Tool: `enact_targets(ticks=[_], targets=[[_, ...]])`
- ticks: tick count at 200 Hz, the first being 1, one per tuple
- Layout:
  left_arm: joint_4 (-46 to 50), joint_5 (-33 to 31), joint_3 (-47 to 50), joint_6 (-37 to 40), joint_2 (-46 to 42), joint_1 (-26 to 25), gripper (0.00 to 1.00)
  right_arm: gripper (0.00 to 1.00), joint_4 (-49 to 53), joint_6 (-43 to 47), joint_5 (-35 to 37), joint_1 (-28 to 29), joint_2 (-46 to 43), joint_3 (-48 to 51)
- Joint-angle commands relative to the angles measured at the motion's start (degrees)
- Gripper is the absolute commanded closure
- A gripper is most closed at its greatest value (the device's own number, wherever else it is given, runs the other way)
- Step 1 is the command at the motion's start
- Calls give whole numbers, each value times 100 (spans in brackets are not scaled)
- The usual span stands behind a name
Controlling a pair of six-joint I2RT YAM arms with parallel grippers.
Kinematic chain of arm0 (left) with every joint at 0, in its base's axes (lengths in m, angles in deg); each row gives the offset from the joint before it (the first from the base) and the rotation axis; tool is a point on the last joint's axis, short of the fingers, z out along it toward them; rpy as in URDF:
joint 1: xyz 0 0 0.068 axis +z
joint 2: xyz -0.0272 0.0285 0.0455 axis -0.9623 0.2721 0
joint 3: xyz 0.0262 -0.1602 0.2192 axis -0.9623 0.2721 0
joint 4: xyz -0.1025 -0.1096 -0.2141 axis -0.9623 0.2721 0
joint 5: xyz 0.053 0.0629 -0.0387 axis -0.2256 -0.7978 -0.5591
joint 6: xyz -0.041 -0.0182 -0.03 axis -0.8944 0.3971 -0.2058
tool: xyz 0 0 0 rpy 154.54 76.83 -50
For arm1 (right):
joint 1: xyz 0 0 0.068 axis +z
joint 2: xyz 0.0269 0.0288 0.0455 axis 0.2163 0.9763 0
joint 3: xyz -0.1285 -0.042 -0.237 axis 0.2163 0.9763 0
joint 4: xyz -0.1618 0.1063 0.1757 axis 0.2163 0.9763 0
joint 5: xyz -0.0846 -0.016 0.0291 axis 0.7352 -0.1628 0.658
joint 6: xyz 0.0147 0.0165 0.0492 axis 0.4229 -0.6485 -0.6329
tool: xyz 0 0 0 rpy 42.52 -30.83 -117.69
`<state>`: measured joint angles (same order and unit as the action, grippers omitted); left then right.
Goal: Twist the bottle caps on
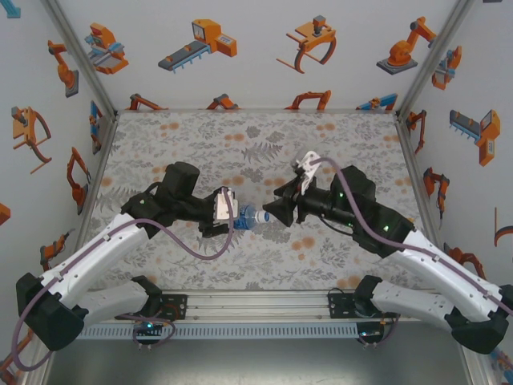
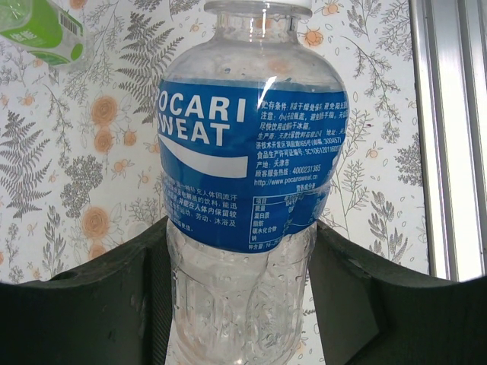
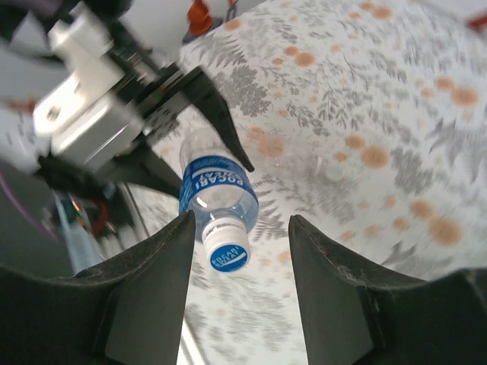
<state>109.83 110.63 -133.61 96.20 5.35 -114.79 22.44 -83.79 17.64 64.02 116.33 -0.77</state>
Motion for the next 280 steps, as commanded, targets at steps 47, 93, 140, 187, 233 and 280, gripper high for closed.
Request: enact_targets(ticks=[47,93,140,187,233,280], targets=[[-29,180,-115,41,-75,-12,100,50,375,3201,-1908,3,212,-109],[-29,233,-120,57,-116,-13,100,52,80,3200,-1484,6,47,415],[-19,236,-115,57,-121,-14,100,54,-26,3192,-1392,6,113,593],[-11,243,-117,62,-146,-17,100,71,-175,3060,-1355,6,141,685],[-11,235,-120,67,-140,-20,100,87,-571,1422,-909,6,169,703],[-25,200,-119,73,-148,-20,100,100,-1328,-2131,6,6,249,828]])
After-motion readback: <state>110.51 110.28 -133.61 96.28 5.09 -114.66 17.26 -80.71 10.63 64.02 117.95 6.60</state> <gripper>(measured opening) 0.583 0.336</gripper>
